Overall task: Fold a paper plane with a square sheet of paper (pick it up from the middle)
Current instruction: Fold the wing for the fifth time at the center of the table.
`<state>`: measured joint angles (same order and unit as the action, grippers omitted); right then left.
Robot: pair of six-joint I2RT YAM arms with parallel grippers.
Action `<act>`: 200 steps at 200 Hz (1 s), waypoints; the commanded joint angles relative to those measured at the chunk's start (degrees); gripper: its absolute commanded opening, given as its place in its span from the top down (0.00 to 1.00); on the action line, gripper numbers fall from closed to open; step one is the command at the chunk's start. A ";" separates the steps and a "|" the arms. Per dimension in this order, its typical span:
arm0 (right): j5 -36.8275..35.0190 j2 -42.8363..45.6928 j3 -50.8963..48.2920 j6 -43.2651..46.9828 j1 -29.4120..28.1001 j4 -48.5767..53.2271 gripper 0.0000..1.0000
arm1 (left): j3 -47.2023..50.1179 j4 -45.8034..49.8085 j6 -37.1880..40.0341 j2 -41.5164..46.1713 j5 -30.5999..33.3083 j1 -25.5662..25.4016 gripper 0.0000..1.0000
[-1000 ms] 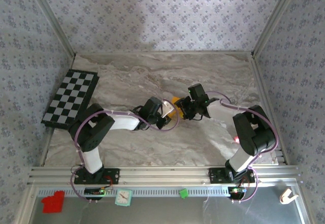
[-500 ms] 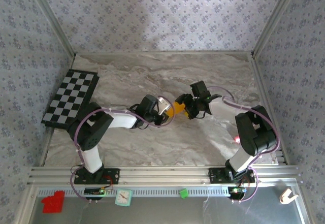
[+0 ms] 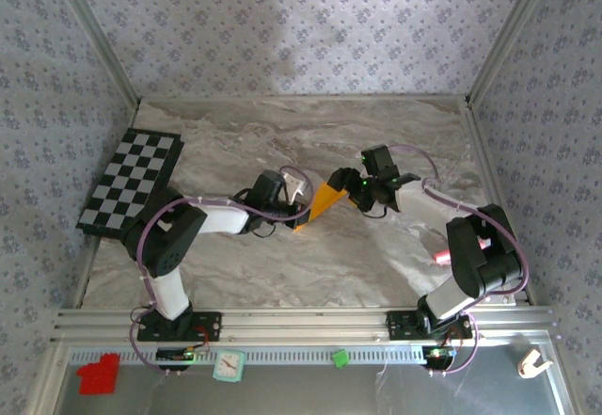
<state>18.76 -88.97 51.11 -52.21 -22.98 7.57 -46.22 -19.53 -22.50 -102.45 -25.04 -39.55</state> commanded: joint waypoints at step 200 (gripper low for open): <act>13.28 -8.41 -2.23 10.39 -2.15 -11.91 0.44 | -3.73 3.46 -11.95 -5.73 -6.78 1.45 1.00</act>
<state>29.56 -97.08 49.63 -41.54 -24.69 -1.41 -49.06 -16.56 -33.12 -107.18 -30.02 -38.85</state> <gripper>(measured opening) 0.569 0.056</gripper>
